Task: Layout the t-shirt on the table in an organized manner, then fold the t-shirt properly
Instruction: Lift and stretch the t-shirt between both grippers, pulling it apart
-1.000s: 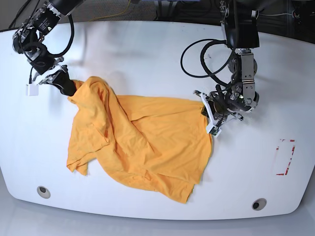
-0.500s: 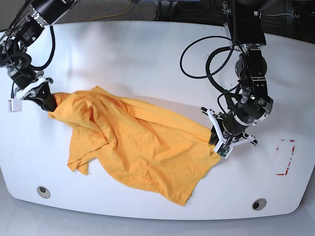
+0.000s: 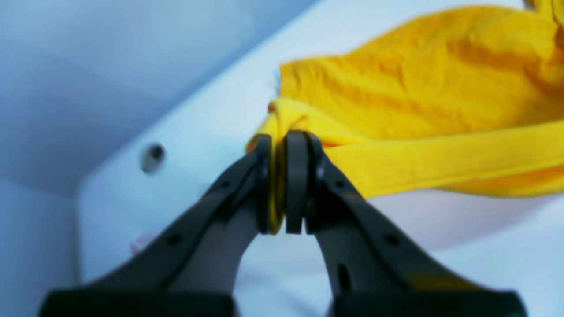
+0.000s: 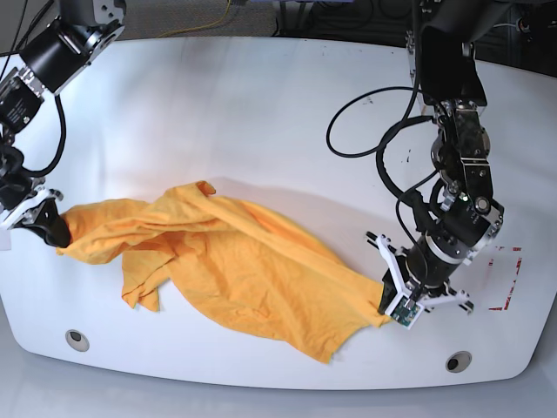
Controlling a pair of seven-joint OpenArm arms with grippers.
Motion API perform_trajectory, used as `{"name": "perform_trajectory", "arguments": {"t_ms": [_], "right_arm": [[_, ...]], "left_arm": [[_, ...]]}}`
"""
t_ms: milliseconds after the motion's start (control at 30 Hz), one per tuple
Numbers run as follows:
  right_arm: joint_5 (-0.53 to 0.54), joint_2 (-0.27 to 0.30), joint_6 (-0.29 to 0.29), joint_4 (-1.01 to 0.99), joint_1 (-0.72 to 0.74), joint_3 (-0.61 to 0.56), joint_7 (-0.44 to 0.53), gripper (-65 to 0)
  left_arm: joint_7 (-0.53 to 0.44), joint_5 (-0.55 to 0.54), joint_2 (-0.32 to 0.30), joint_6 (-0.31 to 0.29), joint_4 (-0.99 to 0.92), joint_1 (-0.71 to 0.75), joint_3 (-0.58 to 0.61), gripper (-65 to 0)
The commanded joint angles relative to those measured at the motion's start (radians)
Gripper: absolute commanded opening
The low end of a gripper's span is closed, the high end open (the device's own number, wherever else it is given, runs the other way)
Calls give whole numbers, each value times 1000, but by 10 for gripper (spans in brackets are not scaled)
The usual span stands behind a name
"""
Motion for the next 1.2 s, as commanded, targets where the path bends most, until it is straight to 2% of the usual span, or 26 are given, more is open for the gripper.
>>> {"name": "perform_trajectory", "arguments": {"t_ms": [0,133,267,367,633,933,1167], "right_arm": [[29,65,1,-44,93,-31,27,-650],[29,111,1,-139,184,-83,53,-650],[29,143,1,-211,288,-143,74,-650],[12,153,1,-273,365,-187,76,-650],[-80,163,1,-327,547,-265,77,-650],[-82,166,1,-328,551,-278,70,-650],[-77,170,1,-325,481,-273,70,-650]], "left_arm": [[-26,0,-15,8,19,-81,-7,-619],[-23,0,-15,8,18,-154,-7,-619],[28,0,-15,10,18,-251,-7,-619],[62,0,-15,12,16,-317,-9,-619],[69,1,-11,13,1,-451,-9,-616],[169,-2,-15,13,-4,-489,-13,-616],[209,-6,-35,10,-2,-420,-67,-616]]}}
